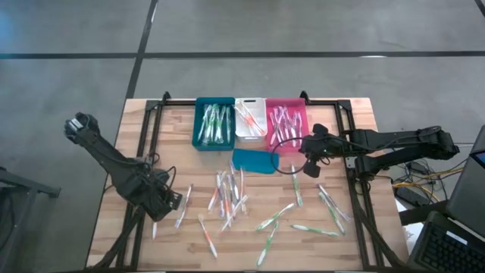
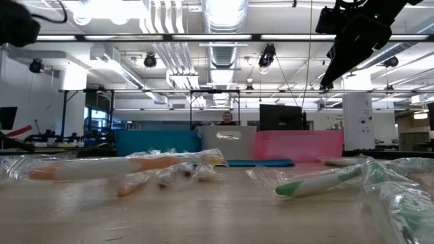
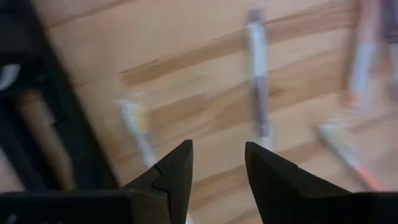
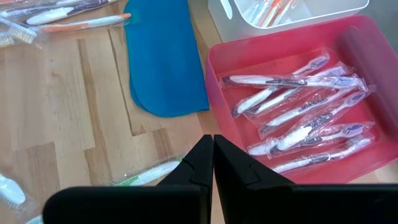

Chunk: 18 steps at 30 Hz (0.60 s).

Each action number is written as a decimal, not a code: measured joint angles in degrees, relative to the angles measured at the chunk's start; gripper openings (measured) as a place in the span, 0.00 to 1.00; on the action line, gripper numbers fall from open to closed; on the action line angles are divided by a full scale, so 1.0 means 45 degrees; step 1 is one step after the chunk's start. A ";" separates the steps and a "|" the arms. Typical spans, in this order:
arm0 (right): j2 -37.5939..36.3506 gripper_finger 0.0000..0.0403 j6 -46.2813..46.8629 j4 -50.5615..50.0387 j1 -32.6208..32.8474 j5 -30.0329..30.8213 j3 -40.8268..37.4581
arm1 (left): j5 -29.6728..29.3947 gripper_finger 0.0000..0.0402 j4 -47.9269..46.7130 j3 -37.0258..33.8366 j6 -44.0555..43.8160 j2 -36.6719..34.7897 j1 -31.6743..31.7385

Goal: Pick & Place Toothbrushes
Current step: Put the orange toothbrush into the white bin

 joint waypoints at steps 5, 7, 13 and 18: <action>0.0000 0.02 -0.0029 0.0000 0.0000 0.0005 0.0000 | 0.1553 0.38 -0.0484 -0.0287 -0.0156 0.0818 0.0010; 0.0001 0.02 -0.0029 0.0005 0.0000 0.0005 0.0000 | 0.2028 0.38 -0.0545 -0.0337 -0.0114 0.1226 0.0010; 0.0000 0.02 0.0005 0.0019 0.0000 0.0005 0.0000 | 0.3088 0.38 -0.0559 -0.0337 0.0033 0.2427 0.0015; 0.0003 0.02 0.0005 0.0069 0.0003 0.0010 0.0000 | 0.3364 0.38 -0.0949 -0.0342 0.0035 0.3323 0.0147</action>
